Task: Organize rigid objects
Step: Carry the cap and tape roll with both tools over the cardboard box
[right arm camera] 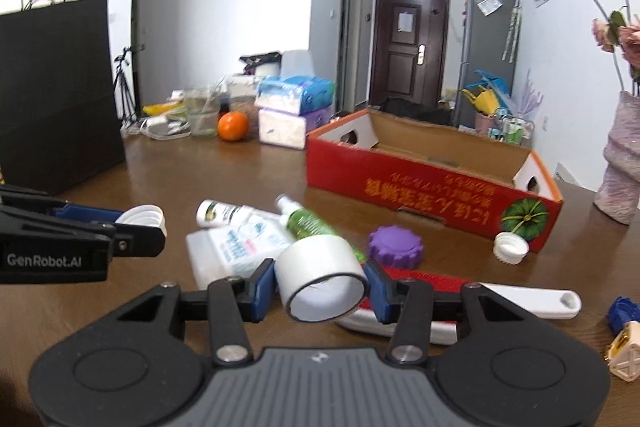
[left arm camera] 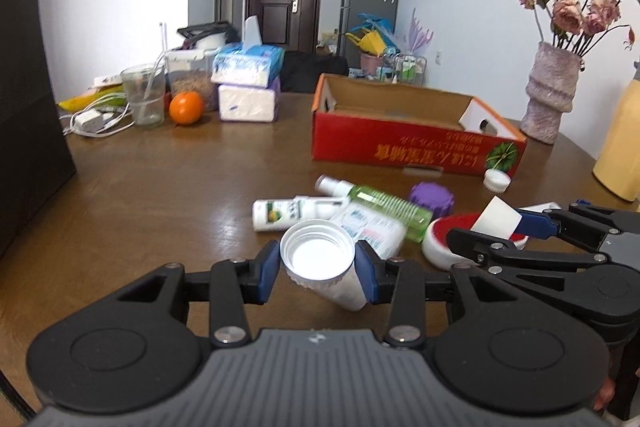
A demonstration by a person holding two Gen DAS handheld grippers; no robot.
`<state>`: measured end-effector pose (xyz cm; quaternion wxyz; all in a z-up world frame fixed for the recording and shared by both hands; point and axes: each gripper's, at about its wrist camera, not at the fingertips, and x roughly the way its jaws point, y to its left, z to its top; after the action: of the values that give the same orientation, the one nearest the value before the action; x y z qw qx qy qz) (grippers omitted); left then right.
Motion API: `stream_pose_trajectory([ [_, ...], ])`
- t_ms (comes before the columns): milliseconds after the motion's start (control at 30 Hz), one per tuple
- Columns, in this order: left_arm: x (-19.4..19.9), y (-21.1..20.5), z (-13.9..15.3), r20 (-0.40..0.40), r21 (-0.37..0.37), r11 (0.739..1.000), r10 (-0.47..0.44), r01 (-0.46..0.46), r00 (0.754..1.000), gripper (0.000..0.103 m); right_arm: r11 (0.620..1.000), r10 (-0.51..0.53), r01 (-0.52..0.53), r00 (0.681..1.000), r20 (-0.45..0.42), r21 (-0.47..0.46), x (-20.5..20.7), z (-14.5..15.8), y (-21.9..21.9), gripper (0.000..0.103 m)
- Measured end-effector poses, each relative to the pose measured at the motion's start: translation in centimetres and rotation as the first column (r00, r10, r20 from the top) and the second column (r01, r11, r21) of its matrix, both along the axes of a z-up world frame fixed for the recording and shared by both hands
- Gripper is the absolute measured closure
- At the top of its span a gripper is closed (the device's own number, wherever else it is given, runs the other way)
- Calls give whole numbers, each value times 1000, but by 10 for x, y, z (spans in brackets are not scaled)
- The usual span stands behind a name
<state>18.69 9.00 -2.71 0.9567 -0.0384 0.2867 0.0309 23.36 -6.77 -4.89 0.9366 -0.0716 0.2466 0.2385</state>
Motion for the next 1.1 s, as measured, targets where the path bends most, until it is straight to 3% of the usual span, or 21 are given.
stream_pose_trajectory([
  [500, 43, -44, 34, 70, 29, 998, -56, 54, 996, 62, 991, -124, 121, 990, 62, 50, 23, 32, -37, 56],
  [1100, 108, -70, 57, 114, 17, 999, -47, 45, 992, 61, 969, -227, 214, 968, 105, 126, 72, 56, -64, 56],
])
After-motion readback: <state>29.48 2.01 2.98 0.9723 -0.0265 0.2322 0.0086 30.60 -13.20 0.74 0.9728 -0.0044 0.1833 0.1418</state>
